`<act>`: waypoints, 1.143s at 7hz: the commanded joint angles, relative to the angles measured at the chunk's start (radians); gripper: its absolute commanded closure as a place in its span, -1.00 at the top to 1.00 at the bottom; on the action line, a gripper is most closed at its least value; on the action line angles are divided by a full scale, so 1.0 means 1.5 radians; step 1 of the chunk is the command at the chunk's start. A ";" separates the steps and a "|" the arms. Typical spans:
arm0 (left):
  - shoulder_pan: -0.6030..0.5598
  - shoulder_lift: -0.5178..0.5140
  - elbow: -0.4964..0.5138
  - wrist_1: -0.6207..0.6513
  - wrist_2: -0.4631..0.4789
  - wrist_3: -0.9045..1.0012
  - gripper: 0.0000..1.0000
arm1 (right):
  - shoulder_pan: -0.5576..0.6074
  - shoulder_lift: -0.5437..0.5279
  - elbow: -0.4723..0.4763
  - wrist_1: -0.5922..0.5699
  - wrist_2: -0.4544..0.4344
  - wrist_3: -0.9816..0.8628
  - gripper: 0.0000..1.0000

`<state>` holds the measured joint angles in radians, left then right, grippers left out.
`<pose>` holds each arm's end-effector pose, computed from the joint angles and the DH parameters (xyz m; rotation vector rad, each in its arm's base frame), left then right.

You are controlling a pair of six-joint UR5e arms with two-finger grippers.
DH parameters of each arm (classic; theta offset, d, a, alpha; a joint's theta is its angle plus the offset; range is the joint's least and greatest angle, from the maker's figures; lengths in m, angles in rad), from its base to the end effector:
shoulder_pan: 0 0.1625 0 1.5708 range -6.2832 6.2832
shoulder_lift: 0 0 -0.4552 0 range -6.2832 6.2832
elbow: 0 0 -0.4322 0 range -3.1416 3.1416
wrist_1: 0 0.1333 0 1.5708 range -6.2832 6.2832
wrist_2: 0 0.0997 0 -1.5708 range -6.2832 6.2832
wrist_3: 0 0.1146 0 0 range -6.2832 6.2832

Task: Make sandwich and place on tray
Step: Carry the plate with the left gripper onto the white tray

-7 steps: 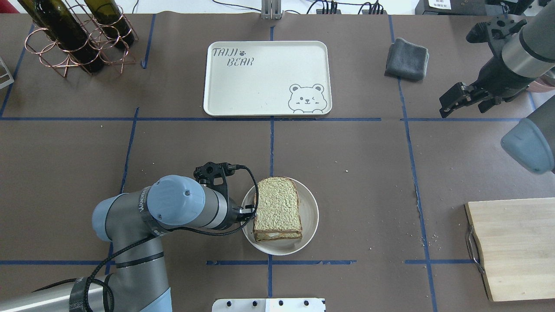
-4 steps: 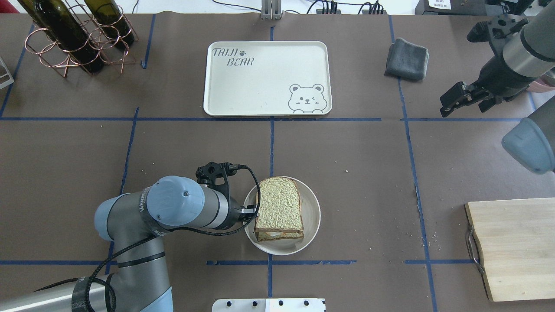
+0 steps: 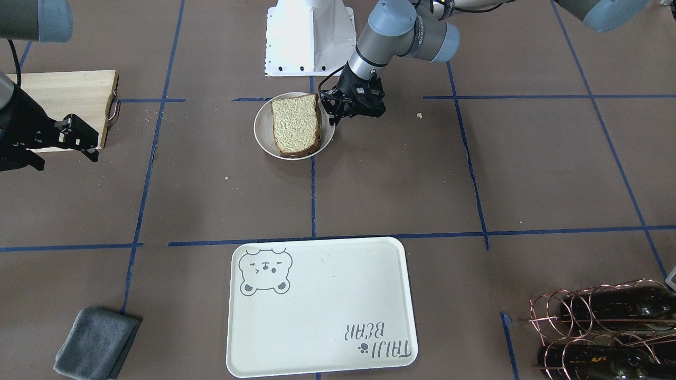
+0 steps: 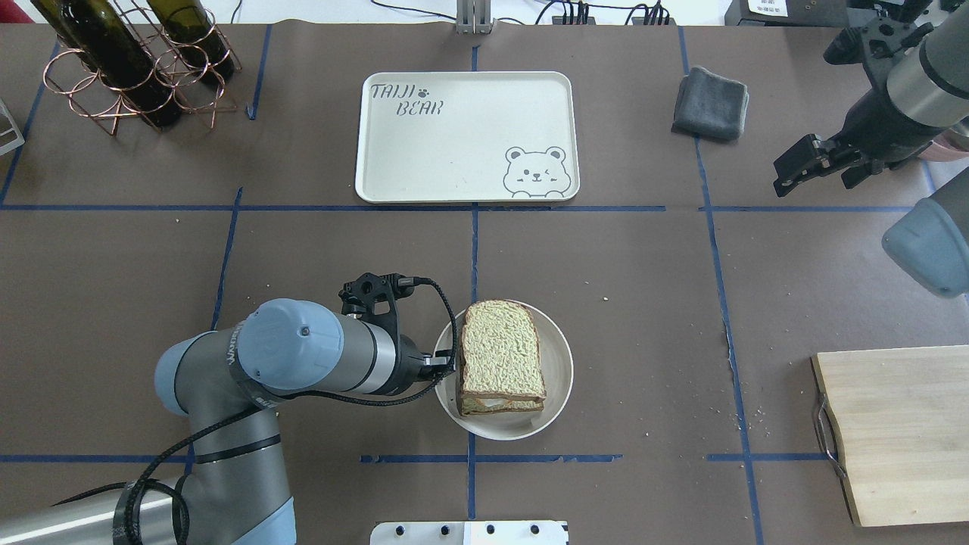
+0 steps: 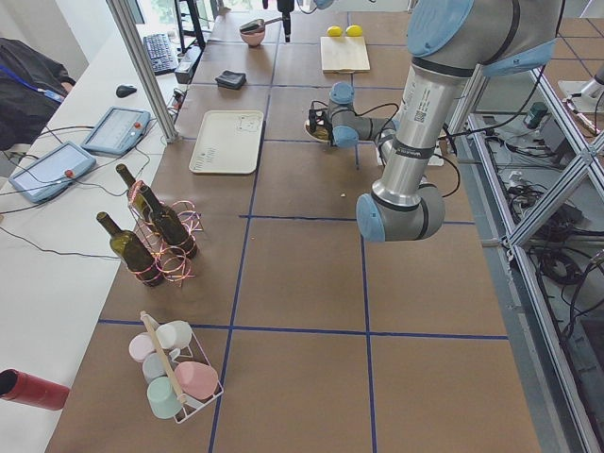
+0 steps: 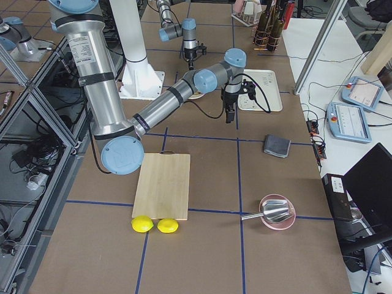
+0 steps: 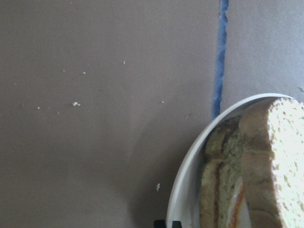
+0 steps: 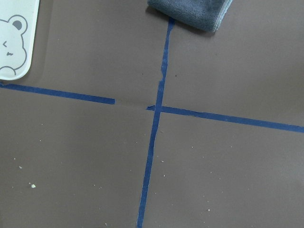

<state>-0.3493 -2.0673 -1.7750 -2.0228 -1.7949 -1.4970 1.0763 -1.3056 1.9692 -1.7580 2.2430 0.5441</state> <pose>0.6112 -0.3374 0.2383 0.0467 1.1636 -0.1145 -0.2253 -0.5483 0.3695 0.0706 -0.7993 -0.1132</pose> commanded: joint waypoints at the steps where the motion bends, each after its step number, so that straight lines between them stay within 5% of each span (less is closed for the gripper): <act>1: -0.062 -0.003 -0.010 -0.002 -0.057 -0.029 -1.00 | 0.002 -0.009 0.003 0.000 0.000 0.004 1.00; 3: -0.148 -0.037 0.009 0.001 -0.082 -0.096 -1.00 | 0.034 -0.024 0.005 0.000 0.005 -0.006 1.00; 6: -0.214 -0.188 0.224 -0.003 -0.085 -0.234 -1.00 | 0.034 -0.043 0.005 0.000 0.004 -0.004 1.00; 8: -0.242 -0.219 0.337 -0.071 -0.078 -0.341 -1.00 | 0.034 -0.051 0.004 0.000 0.004 -0.002 1.00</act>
<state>-0.6864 -2.3570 -1.3826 -2.0703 -1.9169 -1.9117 1.1274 -1.3762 1.9766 -1.7579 2.2481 0.5391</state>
